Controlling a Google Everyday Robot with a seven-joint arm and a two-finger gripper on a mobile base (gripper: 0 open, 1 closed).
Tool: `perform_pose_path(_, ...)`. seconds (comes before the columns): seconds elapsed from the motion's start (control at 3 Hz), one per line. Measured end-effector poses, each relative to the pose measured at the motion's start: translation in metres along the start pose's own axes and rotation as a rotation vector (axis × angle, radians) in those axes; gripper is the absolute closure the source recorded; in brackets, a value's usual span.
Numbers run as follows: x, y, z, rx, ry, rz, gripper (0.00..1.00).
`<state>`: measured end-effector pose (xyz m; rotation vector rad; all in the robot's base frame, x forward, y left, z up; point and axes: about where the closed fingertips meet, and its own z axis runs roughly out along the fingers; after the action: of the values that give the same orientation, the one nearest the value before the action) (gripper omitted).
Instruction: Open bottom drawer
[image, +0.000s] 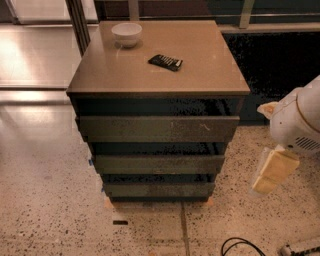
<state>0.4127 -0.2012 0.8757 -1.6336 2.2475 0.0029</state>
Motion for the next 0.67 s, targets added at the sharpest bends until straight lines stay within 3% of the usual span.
perform_pose_path(0.67,0.029,0.055,0.124,-0.081,-0.017,0.043,0.0)
